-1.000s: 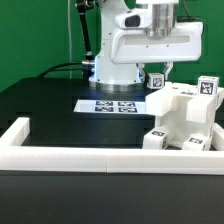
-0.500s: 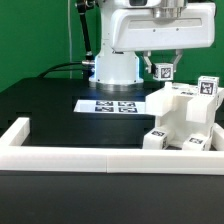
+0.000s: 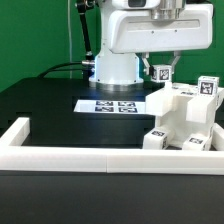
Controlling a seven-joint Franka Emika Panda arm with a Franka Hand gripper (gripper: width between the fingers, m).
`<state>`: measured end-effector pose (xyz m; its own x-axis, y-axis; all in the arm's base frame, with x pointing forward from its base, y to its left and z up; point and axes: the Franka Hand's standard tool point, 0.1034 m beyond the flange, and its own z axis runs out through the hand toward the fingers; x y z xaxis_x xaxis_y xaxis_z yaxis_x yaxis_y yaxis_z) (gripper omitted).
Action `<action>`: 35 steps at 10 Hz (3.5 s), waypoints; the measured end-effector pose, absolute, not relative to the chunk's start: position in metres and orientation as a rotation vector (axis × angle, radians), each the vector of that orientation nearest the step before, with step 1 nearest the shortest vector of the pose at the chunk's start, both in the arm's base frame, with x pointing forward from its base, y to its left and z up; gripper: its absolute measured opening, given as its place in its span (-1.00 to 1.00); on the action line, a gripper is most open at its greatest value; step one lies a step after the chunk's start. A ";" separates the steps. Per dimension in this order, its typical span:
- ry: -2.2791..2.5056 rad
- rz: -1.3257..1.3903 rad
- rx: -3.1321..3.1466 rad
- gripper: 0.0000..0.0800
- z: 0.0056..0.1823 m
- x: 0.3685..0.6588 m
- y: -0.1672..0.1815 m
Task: Assemble chair
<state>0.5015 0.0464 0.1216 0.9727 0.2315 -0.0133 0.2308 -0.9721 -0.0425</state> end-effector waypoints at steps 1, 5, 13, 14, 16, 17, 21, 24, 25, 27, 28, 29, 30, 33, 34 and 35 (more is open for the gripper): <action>-0.366 0.006 -3.087 -0.27 0.125 0.518 0.046; -0.372 0.005 -3.093 -0.27 0.127 0.530 0.046; -0.356 -0.012 -3.099 -0.27 0.124 0.532 0.051; -0.357 -0.030 -3.102 -0.27 0.125 0.534 0.051; -0.358 -0.041 -3.104 -0.27 0.125 0.536 0.052; -0.359 -0.043 -3.104 -0.27 0.125 0.537 0.052; -0.357 -0.044 -3.104 -0.27 0.125 0.536 0.051; -0.316 0.004 -3.093 -0.27 0.128 0.524 0.054; -0.316 0.015 -3.091 -0.27 0.127 0.522 0.055; -0.318 0.015 -3.096 -0.27 0.122 0.522 0.055; -0.321 0.020 -3.100 -0.27 0.119 0.522 0.055; -0.321 0.022 -3.102 -0.27 0.117 0.523 0.054; -0.319 0.021 -3.103 -0.27 0.117 0.524 0.053; -0.319 0.016 -3.104 -0.27 0.117 0.524 0.053; -0.318 0.004 -3.106 -0.27 0.117 0.526 0.052; -0.318 -0.003 -3.107 -0.27 0.117 0.527 0.052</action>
Offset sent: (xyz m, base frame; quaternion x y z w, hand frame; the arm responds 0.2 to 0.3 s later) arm 0.0000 0.0000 0.0000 0.0000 0.0000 0.0000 1.0000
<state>0.5268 0.0521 0.1171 0.9793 0.2023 0.0036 0.2023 -0.9792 -0.0182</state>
